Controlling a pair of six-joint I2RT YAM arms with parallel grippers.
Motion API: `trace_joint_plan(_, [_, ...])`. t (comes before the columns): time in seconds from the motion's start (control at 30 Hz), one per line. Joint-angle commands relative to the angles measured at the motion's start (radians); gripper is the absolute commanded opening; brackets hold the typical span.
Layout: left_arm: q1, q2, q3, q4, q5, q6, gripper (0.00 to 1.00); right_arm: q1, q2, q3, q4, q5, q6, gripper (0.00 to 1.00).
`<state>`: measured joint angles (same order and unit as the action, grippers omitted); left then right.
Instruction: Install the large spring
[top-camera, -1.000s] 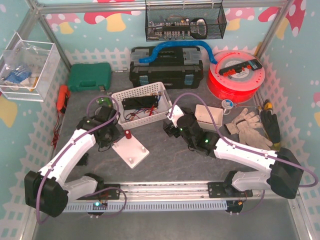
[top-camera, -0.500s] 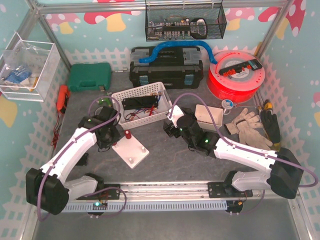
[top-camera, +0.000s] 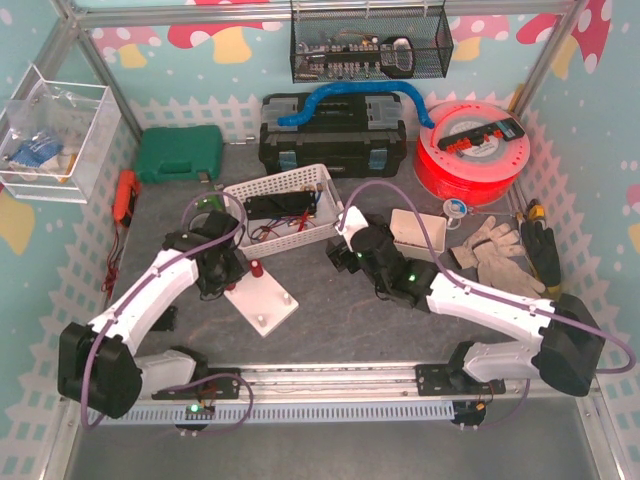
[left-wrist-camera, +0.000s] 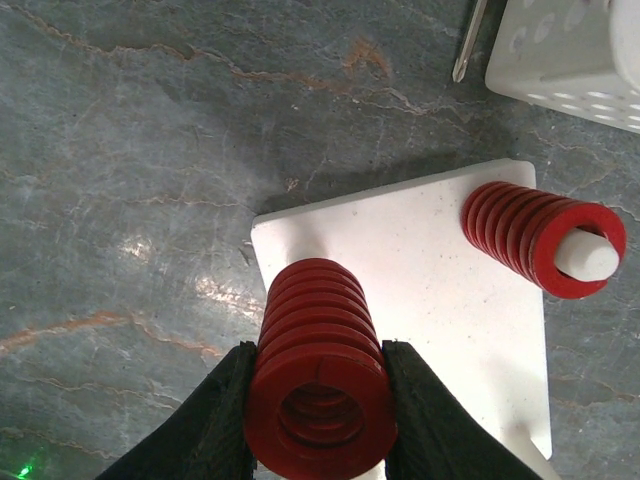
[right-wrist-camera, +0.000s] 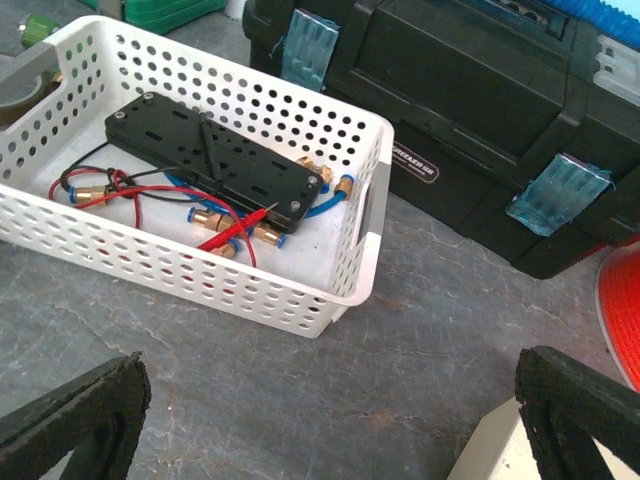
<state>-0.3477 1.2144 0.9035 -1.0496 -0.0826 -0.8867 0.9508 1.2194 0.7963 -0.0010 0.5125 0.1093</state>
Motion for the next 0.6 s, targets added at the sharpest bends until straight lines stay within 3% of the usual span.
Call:
trace_joint_plan(0.0, [0.010,0.011,-0.013,0.028,-0.006,-0.021,0.28,-0.013,0.031,0.073,-0.088,0.048,0.104,0.99])
trace_joint_plan(0.23, [0.012,0.026,-0.021,0.040,-0.001,-0.028,0.32,-0.056,0.009,0.081,-0.143,0.073,0.203,0.99])
trace_joint_plan(0.57, [0.021,0.060,-0.053,0.097,0.013,-0.027,0.35,-0.137,-0.030,0.070,-0.152,0.035,0.201,0.99])
